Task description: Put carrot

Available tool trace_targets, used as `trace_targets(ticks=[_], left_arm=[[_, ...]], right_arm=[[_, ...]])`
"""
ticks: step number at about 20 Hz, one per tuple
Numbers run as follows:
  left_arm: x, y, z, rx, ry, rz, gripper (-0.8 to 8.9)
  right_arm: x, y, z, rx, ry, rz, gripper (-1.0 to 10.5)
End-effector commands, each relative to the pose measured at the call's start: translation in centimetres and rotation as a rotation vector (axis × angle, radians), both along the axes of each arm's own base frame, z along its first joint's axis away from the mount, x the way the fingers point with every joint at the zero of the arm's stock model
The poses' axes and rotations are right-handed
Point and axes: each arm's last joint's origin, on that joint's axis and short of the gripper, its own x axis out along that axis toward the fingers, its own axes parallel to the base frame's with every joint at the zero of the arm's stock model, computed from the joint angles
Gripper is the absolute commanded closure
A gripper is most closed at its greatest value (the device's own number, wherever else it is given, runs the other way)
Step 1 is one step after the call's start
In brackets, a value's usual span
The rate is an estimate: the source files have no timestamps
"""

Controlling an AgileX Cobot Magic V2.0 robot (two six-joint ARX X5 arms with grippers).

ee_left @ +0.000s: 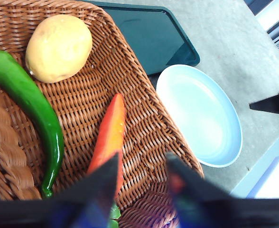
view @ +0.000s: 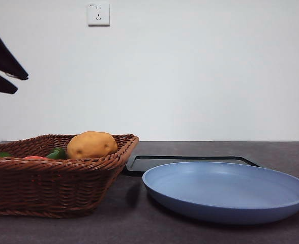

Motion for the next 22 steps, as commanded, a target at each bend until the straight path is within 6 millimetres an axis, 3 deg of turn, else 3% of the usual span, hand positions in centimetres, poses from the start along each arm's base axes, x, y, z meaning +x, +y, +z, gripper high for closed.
trace_targets(ticks=[1, 6, 12, 15, 18, 22], left_arm=[[0.2, -0.2, 0.3, 0.007, -0.022, -0.014, 5.69], [0.1, -0.4, 0.3, 0.005, -0.018, -0.026, 5.69], [0.1, -0.4, 0.3, 0.006, -0.015, -0.029, 5.69], [0.1, -0.4, 0.3, 0.006, -0.020, -0.028, 5.65], [0.2, -0.7, 0.6, -0.010, -0.032, -0.024, 4.55], [0.4, -1.9, 1.5, 0.054, -0.094, -0.030, 4.55]], right_arm=[[1.2, 0.3, -0.2, 0.023, -0.020, 0.012, 7.5], [3.2, 1.3, -2.5, 0.055, 0.031, 0.035, 7.6], [4.1, 1.9, -3.8, 0.087, 0.068, 0.031, 9.4], [4.1, 1.9, -3.6, 0.101, 0.070, 0.016, 9.4], [3.5, 1.8, -2.7, 0.110, 0.055, 0.009, 9.4], [2.0, 1.4, -1.0, 0.108, 0.038, 0.000, 9.4]])
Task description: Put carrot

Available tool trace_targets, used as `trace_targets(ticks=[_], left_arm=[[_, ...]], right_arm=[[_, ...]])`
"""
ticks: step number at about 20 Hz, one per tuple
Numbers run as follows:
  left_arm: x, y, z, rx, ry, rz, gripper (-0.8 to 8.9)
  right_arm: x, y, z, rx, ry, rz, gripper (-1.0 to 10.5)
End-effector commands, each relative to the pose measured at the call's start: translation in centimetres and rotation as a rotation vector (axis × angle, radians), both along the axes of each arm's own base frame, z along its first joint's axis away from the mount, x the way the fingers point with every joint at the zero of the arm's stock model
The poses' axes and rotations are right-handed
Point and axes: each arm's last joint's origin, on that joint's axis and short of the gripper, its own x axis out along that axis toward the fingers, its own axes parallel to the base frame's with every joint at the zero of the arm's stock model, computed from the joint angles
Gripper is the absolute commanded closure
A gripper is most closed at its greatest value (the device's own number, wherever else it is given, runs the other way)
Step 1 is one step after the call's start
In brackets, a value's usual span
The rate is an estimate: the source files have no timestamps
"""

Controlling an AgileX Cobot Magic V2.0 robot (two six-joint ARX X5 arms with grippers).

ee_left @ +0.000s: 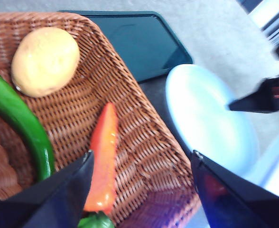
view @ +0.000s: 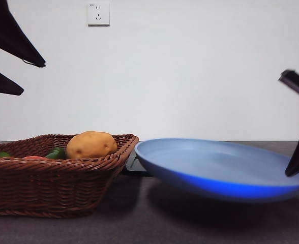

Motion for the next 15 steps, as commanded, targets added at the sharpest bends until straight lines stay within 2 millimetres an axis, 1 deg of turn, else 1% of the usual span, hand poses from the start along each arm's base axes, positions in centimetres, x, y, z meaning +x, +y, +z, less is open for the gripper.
trace_targets(ticks=[1, 3, 5, 8, 12, 15], left_arm=[[0.6, -0.9, 1.2, 0.064, -0.048, -0.009, 4.55], [1.4, -2.1, 1.9, 0.150, -0.052, -0.039, 4.55], [2.5, -3.5, 2.2, 0.246, -0.040, -0.088, 4.55], [4.0, -5.7, 1.5, 0.391, -0.014, -0.170, 4.55], [6.2, -8.6, -1.1, 0.557, 0.040, -0.246, 4.56], [7.2, -9.8, -3.6, 0.642, 0.096, -0.269, 4.56]], right_arm=[[-0.4, -0.1, 1.1, 0.010, -0.028, -0.005, 9.4], [-0.8, -0.1, 1.8, 0.015, -0.058, -0.005, 9.4], [-1.1, -0.2, 2.3, 0.019, -0.090, -0.006, 9.4], [-1.3, -0.2, 2.7, 0.021, -0.114, -0.008, 9.4], [-1.3, -0.2, 2.8, 0.022, -0.119, -0.007, 9.4], [-1.3, -0.2, 2.8, 0.021, -0.119, -0.007, 9.4]])
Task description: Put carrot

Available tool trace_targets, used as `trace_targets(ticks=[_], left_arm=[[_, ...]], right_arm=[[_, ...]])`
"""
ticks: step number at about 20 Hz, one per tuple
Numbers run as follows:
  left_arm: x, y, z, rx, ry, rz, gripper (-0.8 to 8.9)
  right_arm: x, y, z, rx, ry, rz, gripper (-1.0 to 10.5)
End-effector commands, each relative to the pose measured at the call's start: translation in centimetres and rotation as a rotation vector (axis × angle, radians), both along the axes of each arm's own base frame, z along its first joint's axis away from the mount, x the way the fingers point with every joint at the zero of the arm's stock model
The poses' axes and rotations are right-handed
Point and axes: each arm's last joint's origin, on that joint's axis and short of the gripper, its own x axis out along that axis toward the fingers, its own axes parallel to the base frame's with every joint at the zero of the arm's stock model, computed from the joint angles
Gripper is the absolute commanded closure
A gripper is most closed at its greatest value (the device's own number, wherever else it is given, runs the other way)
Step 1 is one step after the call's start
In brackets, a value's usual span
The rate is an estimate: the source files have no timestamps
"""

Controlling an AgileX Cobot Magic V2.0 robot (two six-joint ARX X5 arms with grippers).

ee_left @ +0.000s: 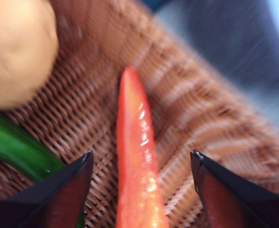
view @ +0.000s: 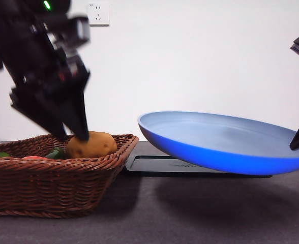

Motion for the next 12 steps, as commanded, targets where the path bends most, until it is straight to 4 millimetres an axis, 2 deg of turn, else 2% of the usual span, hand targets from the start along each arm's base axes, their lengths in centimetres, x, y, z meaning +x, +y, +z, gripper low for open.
trace_targets(ticks=[1, 5, 6, 9, 10, 12], left_arm=[[0.7, -0.9, -1.6, 0.046, 0.030, -0.044, 4.56], [1.0, -1.4, -3.3, 0.082, 0.083, -0.059, 4.58], [1.0, -1.4, -3.3, 0.083, 0.084, -0.059, 4.87], [1.1, -1.4, -3.3, 0.091, 0.078, -0.055, 6.87], [1.1, -1.4, -3.3, 0.093, 0.075, -0.053, 7.21], [1.1, -1.4, -3.3, 0.092, 0.073, -0.053, 7.26]], right_arm=[[0.3, 0.1, 0.4, 0.009, -0.018, -0.001, 9.4], [0.3, 0.1, 0.4, 0.009, -0.018, 0.000, 9.4], [0.3, 0.1, 0.4, 0.009, -0.018, 0.000, 9.4], [0.3, 0.1, 0.4, 0.009, -0.018, -0.001, 9.4], [0.3, 0.1, 0.4, 0.009, -0.018, -0.001, 9.4], [0.3, 0.1, 0.4, 0.009, -0.018, -0.001, 9.4]])
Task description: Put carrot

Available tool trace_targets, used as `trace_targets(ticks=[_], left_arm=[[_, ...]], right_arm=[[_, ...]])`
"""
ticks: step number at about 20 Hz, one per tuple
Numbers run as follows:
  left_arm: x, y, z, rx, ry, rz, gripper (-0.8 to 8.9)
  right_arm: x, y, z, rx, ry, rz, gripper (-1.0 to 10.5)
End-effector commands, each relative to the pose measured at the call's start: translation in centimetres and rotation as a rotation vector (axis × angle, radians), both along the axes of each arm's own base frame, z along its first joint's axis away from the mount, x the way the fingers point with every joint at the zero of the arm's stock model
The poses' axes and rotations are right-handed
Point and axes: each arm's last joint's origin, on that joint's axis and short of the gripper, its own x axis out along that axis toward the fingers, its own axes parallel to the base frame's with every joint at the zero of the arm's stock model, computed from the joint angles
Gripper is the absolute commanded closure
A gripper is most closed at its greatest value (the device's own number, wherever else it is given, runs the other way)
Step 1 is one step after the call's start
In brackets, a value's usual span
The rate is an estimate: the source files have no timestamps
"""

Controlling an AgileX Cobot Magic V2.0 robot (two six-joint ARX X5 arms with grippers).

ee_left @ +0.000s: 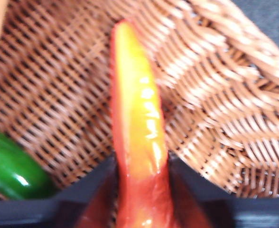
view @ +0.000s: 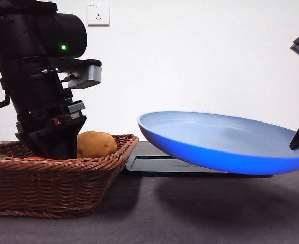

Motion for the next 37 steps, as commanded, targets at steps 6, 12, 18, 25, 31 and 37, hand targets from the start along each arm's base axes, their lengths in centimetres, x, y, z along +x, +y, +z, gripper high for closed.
trace_targets(ticks=[6, 12, 18, 25, 31, 37], left_arm=[[0.4, -0.3, 2.7, 0.025, -0.046, 0.000, 7.26], [1.7, -2.2, 12.1, -0.202, -0.156, 0.012, 7.26], [-0.7, -8.1, 15.5, -0.575, -0.171, -0.250, 7.26], [-3.8, -14.2, 11.5, -0.408, -0.140, -0.337, 7.26], [-3.4, -16.8, 6.0, -0.287, -0.009, -0.355, 7.26], [-3.3, -17.0, 5.1, -0.265, 0.013, -0.352, 5.75]], right_arm=[[0.3, 0.1, 0.4, 0.009, -0.018, -0.001, 9.4], [0.3, 0.1, 0.4, 0.007, -0.017, -0.003, 9.4], [0.3, 0.1, 0.4, 0.007, -0.017, -0.003, 9.4], [0.3, 0.1, 0.4, 0.007, -0.014, -0.002, 9.4], [0.2, 0.1, 0.3, 0.006, -0.007, -0.001, 9.4], [0.2, 0.1, 0.3, 0.006, -0.007, -0.002, 9.4]])
